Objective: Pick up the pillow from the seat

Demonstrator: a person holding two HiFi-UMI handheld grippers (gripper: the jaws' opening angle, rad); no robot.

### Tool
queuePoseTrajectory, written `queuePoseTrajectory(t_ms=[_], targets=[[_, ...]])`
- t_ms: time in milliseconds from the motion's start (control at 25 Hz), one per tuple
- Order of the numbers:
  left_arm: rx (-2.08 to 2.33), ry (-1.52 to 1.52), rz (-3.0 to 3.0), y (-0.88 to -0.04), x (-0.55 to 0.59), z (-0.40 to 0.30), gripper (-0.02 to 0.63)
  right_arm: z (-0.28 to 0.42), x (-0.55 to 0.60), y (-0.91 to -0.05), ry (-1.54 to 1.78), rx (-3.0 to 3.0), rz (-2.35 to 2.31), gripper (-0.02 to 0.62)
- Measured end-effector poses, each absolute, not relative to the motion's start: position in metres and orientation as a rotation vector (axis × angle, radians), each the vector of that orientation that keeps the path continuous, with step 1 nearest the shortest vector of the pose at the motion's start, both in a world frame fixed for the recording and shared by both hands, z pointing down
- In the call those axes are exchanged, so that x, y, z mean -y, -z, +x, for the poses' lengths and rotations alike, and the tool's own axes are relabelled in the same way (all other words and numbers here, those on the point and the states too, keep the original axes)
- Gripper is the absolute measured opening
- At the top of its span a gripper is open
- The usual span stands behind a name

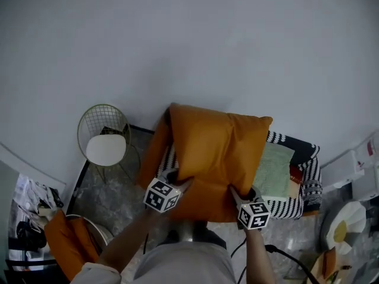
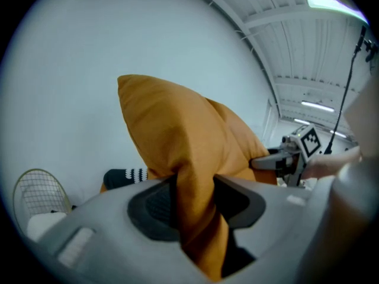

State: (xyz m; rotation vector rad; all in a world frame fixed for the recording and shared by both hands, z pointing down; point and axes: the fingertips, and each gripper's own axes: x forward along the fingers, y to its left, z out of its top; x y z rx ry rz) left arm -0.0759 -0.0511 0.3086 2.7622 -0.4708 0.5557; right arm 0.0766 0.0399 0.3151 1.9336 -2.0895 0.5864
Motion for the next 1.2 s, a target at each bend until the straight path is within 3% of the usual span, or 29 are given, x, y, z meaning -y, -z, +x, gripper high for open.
queuePoseTrajectory(t_ms=[320,1200], targets=[[0.389,-0.520,2.855,-0.276,0.000,-0.073,0.167,0.072,-0.103,-0.284,-0.487,2.053,2.077,0.215],[0.430,-0.424,2.932,-0.242,-0.092,0.013,0.167,0.155,-0.199,-0.251,-0.377,2.078,2.115,0.210]])
